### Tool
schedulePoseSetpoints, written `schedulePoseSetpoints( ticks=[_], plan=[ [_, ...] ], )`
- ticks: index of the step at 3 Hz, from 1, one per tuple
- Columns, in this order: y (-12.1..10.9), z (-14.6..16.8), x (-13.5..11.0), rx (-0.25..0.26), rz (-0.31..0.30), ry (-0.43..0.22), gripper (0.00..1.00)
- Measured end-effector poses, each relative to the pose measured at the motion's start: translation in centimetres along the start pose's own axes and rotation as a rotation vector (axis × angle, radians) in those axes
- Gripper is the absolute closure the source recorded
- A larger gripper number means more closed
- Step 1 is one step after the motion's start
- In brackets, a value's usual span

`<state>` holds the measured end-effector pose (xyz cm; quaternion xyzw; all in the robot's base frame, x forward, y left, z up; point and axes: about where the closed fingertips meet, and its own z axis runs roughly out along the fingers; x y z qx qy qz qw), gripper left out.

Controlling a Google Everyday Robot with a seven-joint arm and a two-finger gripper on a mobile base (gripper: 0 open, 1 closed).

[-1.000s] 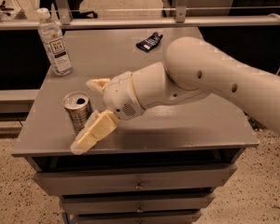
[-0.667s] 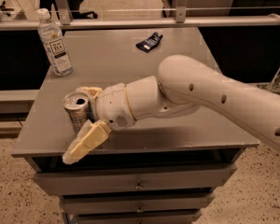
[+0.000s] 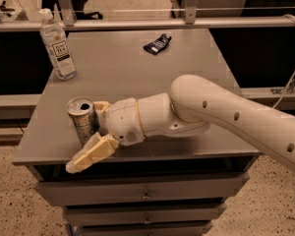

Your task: Pick redbull can

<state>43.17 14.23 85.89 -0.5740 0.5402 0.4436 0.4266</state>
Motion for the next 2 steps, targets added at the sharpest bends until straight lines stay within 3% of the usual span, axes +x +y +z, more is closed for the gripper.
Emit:
schedulePoseSetpoints(
  ticks=[1,2],
  plan=[
    [-0.2,-0.55,0.78,0.012,0.011,-0.034,0.48],
    [-0.27,-0.93,0.98,0.02,0.018,-0.049,0.72]
  ],
)
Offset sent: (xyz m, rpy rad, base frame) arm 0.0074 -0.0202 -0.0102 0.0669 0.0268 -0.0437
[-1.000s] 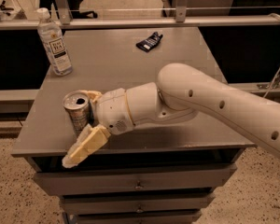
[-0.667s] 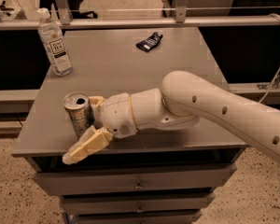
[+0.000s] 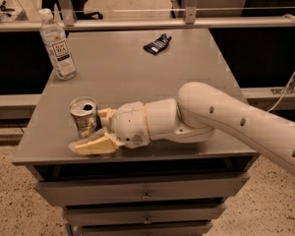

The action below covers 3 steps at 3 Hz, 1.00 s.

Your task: Pick redbull can

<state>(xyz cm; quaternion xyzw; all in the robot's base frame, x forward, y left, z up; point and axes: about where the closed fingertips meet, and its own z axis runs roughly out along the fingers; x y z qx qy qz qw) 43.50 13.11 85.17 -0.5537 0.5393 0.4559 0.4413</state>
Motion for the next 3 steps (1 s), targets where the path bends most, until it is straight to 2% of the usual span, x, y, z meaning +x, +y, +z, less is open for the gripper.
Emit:
schedulePoseSetpoints(
  ticks=[1,2,3],
  plan=[
    [-1.0,-1.5,-2.0,0.031,-0.022,-0.037,0.94],
    [-2.8,-4.4,-5.2,0.087,-0.063,-0.088,1.0],
    [-4.2,-7.2,-8.2,0.173,-0.082,-0.122,1.0]
  ],
)
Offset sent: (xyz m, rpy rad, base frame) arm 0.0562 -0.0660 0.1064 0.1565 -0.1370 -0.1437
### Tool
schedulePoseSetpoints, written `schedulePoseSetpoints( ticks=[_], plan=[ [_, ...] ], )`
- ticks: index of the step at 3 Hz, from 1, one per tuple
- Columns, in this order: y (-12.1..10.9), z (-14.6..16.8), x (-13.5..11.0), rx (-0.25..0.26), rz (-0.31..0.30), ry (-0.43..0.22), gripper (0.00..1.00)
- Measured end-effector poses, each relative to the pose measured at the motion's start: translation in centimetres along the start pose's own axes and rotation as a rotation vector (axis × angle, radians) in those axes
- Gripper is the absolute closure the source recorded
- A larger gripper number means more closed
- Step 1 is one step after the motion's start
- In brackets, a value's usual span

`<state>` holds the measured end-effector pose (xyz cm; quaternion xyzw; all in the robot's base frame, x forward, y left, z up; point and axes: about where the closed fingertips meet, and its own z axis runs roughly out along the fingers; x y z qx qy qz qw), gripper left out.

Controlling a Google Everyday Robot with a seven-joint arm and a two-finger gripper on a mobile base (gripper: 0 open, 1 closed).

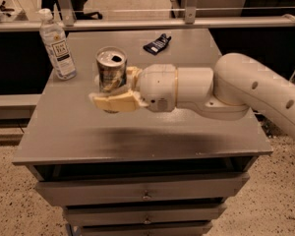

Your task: Pick redbull can

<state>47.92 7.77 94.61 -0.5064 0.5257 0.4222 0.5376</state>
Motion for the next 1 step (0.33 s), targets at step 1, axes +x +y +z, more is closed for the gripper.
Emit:
schedulePoseSetpoints(
  ticks=[1],
  plan=[
    [-0.19,-0.2,-0.3,0.007,-0.003,-0.003,1.0]
  ],
)
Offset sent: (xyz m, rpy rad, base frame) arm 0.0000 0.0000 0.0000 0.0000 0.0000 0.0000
